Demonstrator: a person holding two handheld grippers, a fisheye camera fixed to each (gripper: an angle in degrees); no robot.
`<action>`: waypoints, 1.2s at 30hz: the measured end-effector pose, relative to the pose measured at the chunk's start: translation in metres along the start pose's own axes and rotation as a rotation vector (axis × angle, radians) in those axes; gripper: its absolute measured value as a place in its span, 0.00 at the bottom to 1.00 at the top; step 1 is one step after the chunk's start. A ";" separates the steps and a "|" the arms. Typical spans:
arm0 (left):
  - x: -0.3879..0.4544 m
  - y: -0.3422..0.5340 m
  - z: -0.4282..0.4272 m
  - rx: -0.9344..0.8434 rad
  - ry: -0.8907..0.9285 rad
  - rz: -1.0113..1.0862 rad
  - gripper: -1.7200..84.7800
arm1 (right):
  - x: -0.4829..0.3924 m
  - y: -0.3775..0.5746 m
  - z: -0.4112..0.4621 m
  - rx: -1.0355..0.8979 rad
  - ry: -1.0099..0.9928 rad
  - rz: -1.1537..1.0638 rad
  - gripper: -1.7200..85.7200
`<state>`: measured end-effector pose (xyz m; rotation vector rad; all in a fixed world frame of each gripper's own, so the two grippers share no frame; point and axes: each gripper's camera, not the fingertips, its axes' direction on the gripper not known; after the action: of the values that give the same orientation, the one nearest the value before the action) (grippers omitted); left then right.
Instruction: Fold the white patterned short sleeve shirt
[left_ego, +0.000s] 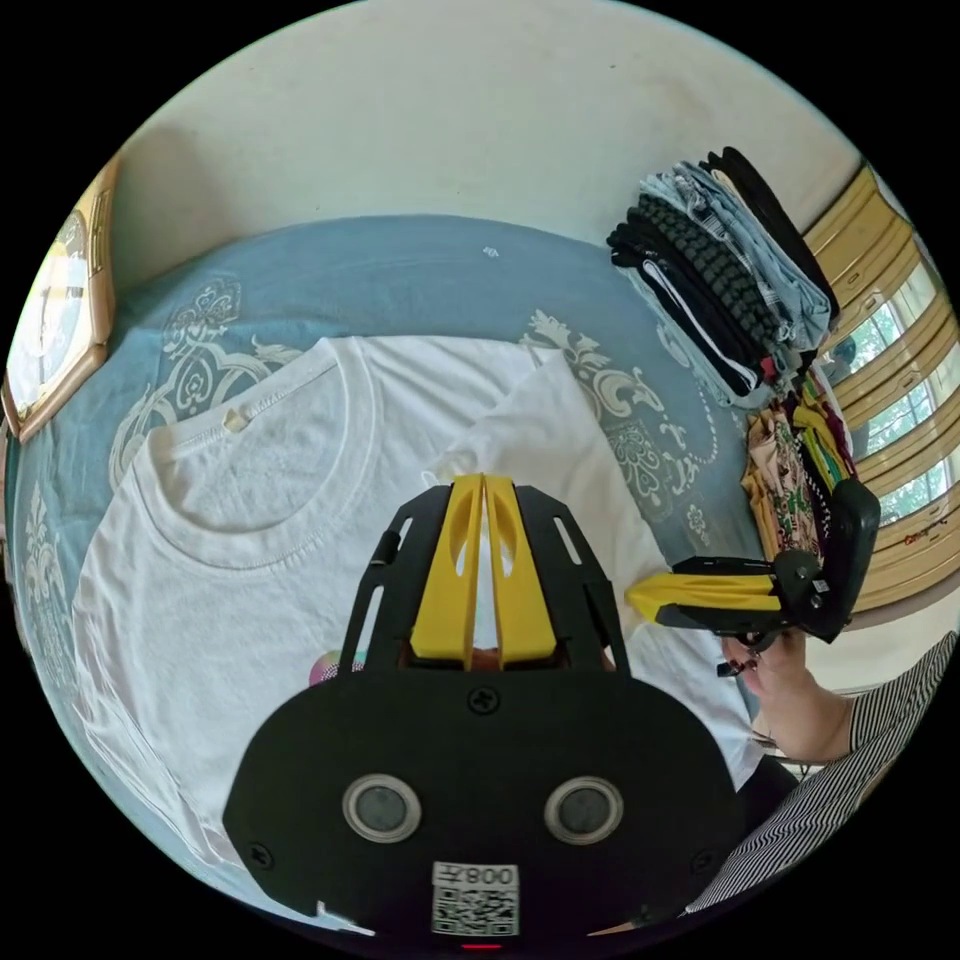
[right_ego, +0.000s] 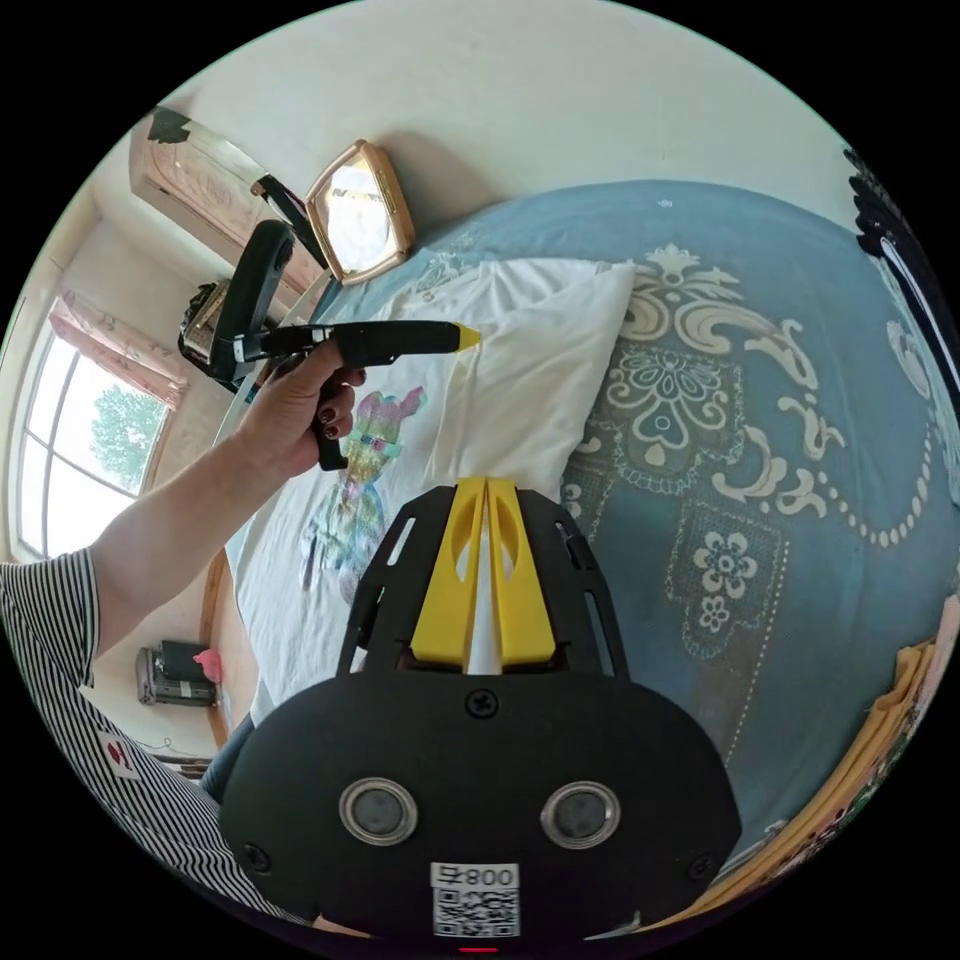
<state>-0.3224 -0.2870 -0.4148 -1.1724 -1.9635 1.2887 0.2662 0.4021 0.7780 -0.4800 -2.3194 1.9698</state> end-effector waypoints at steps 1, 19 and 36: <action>0.001 0.001 0.002 -0.031 -0.006 0.007 0.02 | 0.001 -0.001 0.003 -0.015 -0.005 0.008 0.02; 0.027 -0.007 -0.005 -0.023 0.090 0.063 0.02 | -0.026 -0.002 -0.018 0.033 -0.039 0.081 0.02; -0.003 0.193 -0.121 -0.085 0.172 0.079 0.02 | -0.132 -0.025 -0.007 -0.060 0.053 -0.046 0.02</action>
<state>-0.1527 -0.1993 -0.5388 -1.3668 -1.8788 1.1124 0.3885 0.3691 0.8240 -0.4730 -2.3417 1.8490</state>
